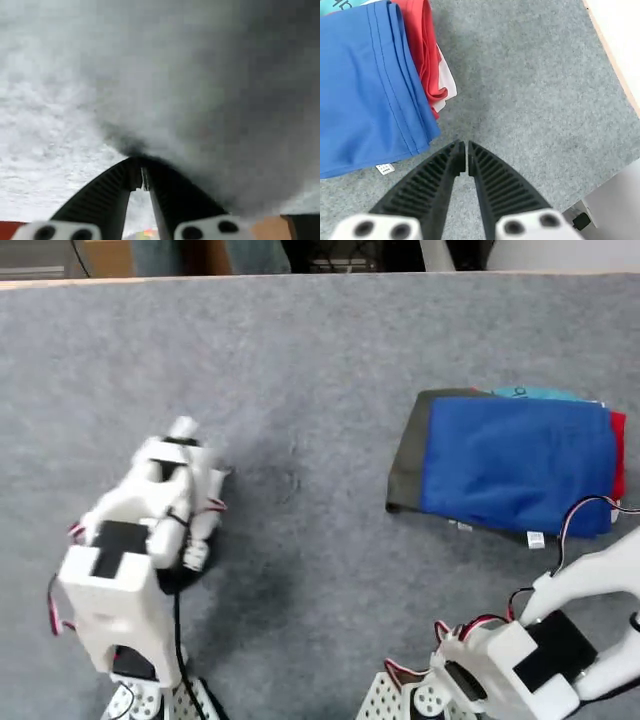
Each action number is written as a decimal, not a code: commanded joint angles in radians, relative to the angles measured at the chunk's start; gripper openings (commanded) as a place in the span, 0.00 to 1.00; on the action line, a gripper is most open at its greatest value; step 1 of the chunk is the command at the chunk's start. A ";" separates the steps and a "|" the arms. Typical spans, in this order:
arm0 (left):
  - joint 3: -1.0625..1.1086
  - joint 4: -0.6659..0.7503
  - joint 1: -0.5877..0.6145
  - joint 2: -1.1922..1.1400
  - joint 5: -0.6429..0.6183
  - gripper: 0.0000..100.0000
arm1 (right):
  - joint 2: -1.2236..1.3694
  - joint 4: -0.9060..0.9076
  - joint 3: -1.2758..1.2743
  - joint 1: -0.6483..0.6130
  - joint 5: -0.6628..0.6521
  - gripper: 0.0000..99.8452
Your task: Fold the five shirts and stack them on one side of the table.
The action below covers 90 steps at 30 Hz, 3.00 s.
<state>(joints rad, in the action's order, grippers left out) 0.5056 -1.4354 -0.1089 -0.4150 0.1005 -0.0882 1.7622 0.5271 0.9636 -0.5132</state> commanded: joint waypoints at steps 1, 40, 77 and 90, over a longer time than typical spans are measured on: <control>-0.044 0.006 -0.018 -0.026 -0.032 0.03 | -0.045 -0.003 0.012 0.008 -0.006 0.02; 0.220 -0.012 0.355 1.916 0.158 0.10 | -1.313 -0.316 -1.221 -1.137 0.396 0.01; 1.191 0.157 0.305 2.234 0.160 0.04 | -1.805 -0.457 -2.212 -1.108 0.393 0.02; 1.193 0.161 0.297 2.229 0.157 0.04 | -1.805 -0.457 -2.212 -1.109 0.394 0.02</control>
<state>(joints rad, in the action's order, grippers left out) 1.6840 -1.2866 0.1903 1.8098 0.2570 -1.8082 1.3203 -1.6824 -0.1565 -0.1143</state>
